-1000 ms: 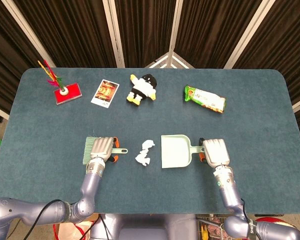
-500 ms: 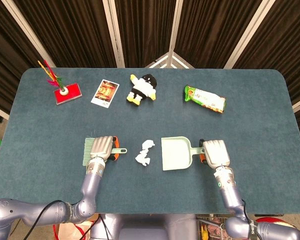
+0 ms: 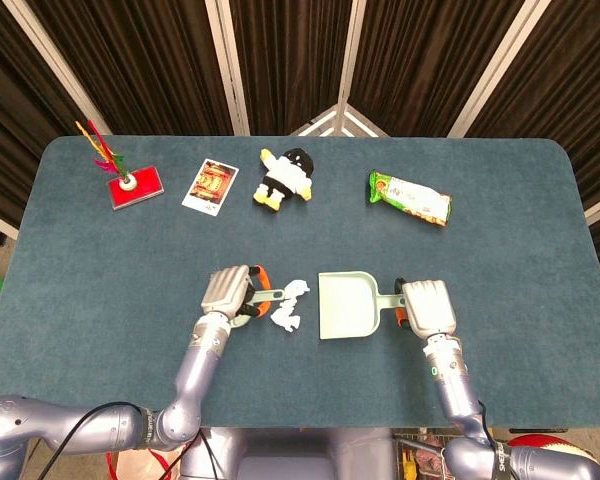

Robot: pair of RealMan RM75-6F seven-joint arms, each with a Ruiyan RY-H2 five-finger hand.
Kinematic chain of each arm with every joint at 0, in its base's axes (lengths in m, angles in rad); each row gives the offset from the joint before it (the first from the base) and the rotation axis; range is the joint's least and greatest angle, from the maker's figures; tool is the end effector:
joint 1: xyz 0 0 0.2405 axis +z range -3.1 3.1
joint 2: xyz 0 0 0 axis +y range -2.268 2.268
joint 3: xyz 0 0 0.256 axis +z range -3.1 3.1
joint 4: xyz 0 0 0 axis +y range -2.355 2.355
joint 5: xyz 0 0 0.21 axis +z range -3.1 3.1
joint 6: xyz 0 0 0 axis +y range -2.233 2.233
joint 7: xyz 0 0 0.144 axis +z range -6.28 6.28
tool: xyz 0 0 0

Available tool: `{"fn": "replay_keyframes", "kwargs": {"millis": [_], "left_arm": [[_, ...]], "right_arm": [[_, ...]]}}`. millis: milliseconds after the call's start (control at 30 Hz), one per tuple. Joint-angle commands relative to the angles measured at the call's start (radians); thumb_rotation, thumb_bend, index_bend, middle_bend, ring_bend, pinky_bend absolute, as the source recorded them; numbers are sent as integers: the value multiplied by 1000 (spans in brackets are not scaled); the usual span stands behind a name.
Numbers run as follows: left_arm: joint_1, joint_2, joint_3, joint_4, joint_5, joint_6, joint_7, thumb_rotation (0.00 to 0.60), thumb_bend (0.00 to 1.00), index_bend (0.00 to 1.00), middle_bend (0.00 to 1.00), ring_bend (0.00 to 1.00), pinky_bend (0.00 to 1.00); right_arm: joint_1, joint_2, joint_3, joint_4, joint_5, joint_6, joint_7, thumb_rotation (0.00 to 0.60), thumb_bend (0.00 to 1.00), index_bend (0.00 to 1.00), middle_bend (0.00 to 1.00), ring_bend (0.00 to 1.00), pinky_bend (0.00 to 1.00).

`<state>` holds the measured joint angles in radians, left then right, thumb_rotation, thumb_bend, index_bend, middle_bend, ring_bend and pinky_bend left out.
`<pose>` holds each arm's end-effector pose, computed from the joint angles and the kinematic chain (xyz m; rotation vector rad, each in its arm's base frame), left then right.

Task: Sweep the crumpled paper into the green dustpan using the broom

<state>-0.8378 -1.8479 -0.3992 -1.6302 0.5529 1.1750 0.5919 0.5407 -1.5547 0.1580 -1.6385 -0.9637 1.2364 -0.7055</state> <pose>-0.0601 0.3207 -0.0709 -1.5335 -1.4860 -0.9674 -0.1962 -0.2946 0.0045 1.6196 -0.9087 0.6915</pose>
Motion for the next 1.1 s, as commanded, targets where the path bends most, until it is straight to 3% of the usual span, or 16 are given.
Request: {"fn": "replay_keyframes", "kwargs": {"millis": [33, 367, 767, 933, 1100], "left_arm": [[-12, -17, -7, -2, 1, -3, -10, 600, 598, 759, 1000, 922, 923], [-104, -141, -86, 75, 16, -22, -66, 600, 600, 761, 1000, 922, 923], [-232, -275, -182, 213, 135, -60, -182, 600, 597, 758, 1000, 913, 923], [-258, -300, -228, 228, 190, -34, -241, 600, 595, 757, 1000, 911, 923], [-243, -278, -241, 192, 236, -8, -283, 600, 595, 757, 1000, 910, 923]], "right_arm": [[0, 1, 0, -2, 3, 2, -4, 600, 492, 566, 807, 806, 723], [2, 21, 7, -3, 19, -7, 4, 600, 493, 566, 807, 806, 723], [0, 39, 5, -13, 24, -2, 9, 600, 494, 565, 807, 806, 723], [-3, 50, 3, -25, 24, 3, 12, 600, 494, 565, 807, 806, 723], [-2, 59, 6, -30, 28, 1, 17, 600, 496, 565, 807, 806, 723]]}}
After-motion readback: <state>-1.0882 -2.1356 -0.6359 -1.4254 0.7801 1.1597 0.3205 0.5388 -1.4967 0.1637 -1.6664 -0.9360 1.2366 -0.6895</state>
